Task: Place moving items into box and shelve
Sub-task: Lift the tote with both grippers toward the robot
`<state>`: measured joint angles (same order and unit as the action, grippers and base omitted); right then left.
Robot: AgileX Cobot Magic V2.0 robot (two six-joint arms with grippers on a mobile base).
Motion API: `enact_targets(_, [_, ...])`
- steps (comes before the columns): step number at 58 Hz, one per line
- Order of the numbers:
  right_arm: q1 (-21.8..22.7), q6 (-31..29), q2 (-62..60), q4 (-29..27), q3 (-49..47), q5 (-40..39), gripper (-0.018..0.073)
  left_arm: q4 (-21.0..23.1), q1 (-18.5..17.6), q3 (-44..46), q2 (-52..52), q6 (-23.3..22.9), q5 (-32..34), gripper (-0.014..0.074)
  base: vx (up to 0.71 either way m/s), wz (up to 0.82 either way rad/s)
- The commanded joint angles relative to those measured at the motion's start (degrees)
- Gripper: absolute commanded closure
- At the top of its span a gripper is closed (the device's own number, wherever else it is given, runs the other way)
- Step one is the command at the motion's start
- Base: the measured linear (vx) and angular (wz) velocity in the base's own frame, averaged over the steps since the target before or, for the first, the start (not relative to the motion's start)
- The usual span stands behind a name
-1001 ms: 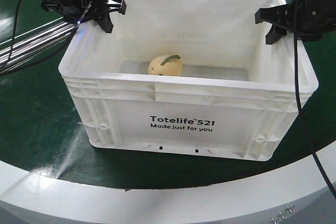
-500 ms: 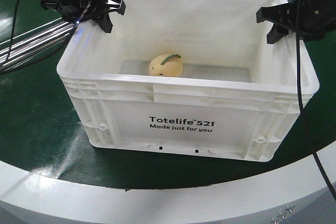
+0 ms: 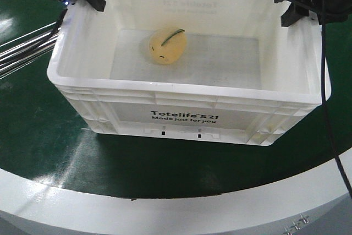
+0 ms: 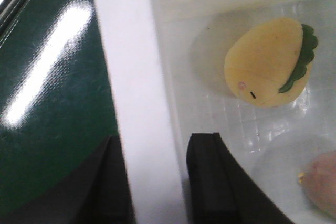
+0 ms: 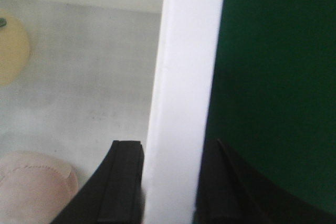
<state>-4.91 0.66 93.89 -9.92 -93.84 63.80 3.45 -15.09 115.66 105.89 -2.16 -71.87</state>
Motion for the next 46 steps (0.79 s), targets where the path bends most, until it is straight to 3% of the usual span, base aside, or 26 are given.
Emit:
enact_targets(1, [0.33,-3.84,-3.68,-5.00,-2.81,-3.05,0.0566,1.31,0.16,2.07,-5.59,0.95,3.64,0.0600,0.00,0.00])
enact_targets(18, [0.33,-4.61,-3.93,-6.94,-2.81,-1.39,0.0564,1.31,0.16,1.99,-8.96,1.13,3.24,0.0600,0.00,0.00])
enact_targets(46, [0.33,-4.61,-10.05,-7.07,-2.87,-5.47,0.0564,1.30,-0.53,1.93,-9.37,1.03,2.01,0.0600,0.00,0.00])
